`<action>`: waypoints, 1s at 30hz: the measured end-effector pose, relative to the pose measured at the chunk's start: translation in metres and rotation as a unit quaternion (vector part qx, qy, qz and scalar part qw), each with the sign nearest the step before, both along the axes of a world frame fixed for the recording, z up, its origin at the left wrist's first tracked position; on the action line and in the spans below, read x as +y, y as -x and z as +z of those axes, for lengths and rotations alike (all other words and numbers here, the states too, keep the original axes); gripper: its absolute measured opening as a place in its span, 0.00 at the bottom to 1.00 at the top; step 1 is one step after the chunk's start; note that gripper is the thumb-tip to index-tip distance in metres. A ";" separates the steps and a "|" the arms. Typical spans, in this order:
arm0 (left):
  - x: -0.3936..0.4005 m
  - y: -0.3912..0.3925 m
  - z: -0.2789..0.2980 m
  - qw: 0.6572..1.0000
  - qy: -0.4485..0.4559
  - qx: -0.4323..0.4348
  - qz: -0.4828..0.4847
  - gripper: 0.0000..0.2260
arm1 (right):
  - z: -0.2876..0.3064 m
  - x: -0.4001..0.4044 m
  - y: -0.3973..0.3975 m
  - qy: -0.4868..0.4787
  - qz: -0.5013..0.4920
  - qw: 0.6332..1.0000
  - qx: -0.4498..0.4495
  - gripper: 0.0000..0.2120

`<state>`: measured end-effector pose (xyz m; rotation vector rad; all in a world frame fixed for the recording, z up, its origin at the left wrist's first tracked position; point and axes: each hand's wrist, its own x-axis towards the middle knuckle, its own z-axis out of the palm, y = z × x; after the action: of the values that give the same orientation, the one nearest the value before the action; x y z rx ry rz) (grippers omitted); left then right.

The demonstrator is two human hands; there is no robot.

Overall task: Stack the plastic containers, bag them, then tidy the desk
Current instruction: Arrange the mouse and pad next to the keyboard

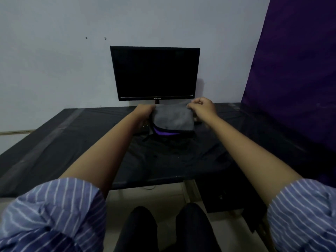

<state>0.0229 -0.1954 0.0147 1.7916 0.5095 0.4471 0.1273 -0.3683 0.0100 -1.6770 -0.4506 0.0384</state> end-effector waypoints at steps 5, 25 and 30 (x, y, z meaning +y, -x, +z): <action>0.010 0.030 -0.019 0.995 0.059 0.083 -0.010 0.07 | -0.022 0.007 0.026 0.054 0.030 0.995 0.076 0.02; 0.050 0.060 -0.106 0.934 -0.297 0.135 0.148 0.22 | -0.092 0.051 0.048 0.279 -0.018 0.954 -0.105 0.16; 0.062 0.066 -0.128 0.907 -0.383 0.152 0.086 0.25 | -0.108 0.067 0.090 0.437 0.060 0.884 -0.153 0.36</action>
<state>-0.0436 -0.1331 -0.1137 2.6135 0.7844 0.5373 0.0375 -0.3008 -0.0979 -2.5613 -0.8614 0.0758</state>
